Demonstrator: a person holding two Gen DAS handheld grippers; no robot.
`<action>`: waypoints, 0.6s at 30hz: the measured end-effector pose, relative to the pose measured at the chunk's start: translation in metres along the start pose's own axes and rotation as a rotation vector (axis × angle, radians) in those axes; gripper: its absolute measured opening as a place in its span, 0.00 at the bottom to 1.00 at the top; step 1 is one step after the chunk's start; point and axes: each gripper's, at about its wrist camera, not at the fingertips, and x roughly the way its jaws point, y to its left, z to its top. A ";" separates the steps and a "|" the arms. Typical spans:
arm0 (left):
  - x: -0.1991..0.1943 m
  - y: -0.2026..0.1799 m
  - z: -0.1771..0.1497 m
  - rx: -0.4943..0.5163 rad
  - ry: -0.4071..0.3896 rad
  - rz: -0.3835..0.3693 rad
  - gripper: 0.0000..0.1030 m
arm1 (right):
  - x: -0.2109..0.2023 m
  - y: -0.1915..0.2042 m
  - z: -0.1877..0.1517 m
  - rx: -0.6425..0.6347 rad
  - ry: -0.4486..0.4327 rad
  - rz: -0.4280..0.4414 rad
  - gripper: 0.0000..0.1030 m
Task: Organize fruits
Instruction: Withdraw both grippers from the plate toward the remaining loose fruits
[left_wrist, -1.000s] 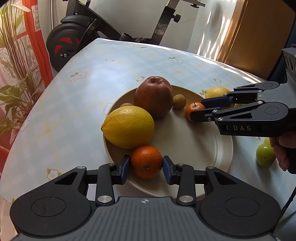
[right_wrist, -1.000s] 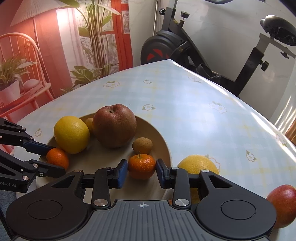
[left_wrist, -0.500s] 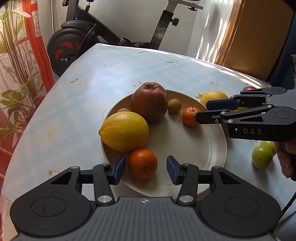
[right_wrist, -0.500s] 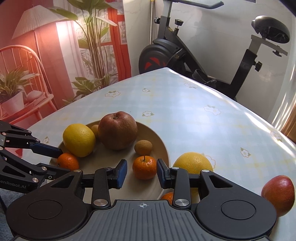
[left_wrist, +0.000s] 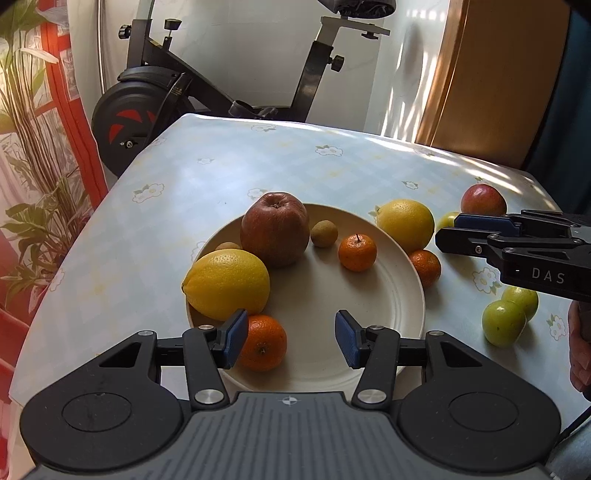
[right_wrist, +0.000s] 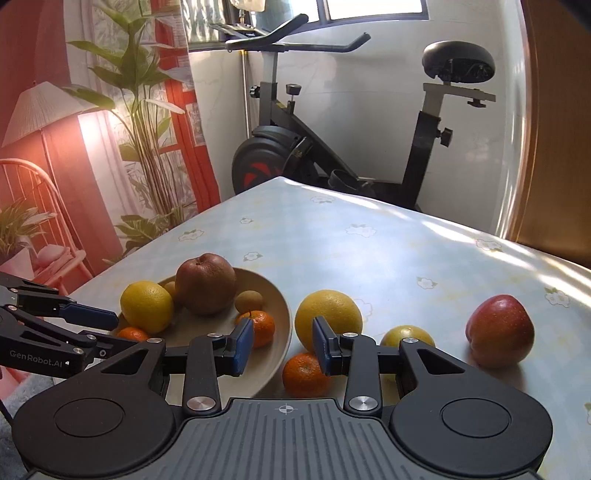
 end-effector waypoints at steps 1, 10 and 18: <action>-0.001 -0.001 0.001 0.002 -0.004 0.000 0.53 | -0.004 -0.002 -0.002 0.008 -0.005 -0.007 0.32; -0.003 -0.011 0.002 0.017 -0.019 0.002 0.53 | -0.032 -0.017 -0.018 0.043 -0.026 -0.083 0.38; -0.003 -0.020 0.003 0.042 -0.021 0.008 0.53 | -0.045 -0.027 -0.028 0.062 -0.040 -0.109 0.42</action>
